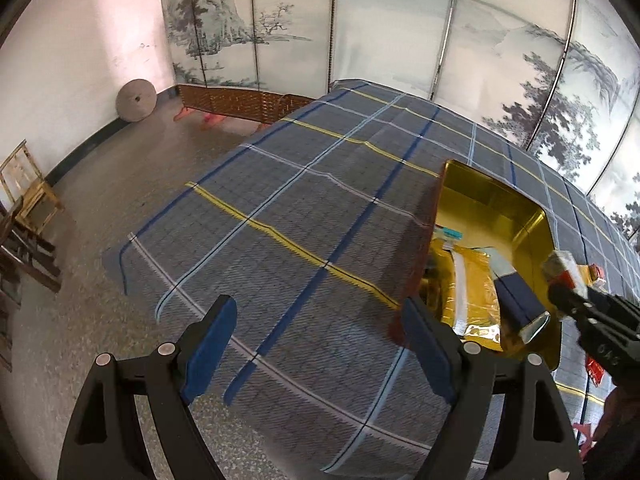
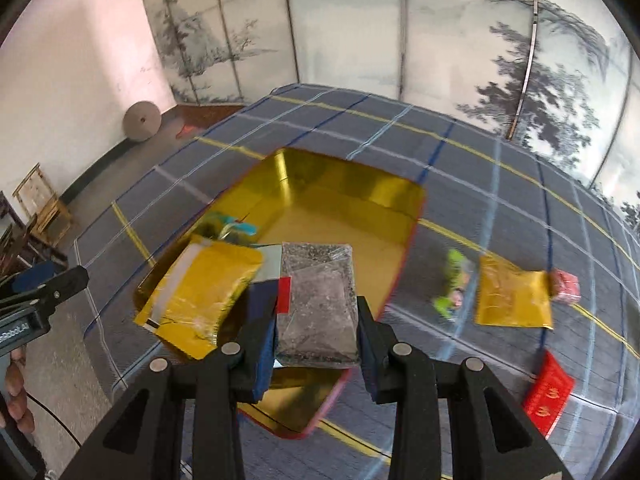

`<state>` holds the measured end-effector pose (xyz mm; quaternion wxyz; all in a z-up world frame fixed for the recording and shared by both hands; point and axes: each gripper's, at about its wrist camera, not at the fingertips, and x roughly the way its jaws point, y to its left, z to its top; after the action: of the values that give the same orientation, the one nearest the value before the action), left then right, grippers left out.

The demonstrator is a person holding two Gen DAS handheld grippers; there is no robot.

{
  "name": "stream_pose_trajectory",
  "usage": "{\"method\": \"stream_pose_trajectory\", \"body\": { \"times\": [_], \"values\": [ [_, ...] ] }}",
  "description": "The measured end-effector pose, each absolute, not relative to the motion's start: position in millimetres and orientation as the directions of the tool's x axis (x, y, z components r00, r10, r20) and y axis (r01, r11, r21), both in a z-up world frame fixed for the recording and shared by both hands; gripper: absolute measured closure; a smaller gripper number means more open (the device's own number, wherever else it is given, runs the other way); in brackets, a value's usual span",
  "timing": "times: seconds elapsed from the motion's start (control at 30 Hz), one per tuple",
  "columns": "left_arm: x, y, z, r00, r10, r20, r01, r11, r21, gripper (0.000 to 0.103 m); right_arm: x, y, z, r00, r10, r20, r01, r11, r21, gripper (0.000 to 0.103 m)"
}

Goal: Organize snacks
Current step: 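Carry the clear seed bag into the gold tin and release it with the right tool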

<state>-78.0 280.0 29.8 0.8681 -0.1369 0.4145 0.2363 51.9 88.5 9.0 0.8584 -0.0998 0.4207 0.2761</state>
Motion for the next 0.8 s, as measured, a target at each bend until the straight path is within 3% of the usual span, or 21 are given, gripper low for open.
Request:
{"method": "stream_pose_trajectory", "body": {
  "times": [0.8],
  "values": [
    [-91, 286, 26, 0.524, 0.292, -0.800, -0.542, 0.839, -0.049, 0.021, 49, 120, -17, 0.445, 0.379, -0.811, -0.581, 0.811, 0.060, 0.067]
  ]
}}
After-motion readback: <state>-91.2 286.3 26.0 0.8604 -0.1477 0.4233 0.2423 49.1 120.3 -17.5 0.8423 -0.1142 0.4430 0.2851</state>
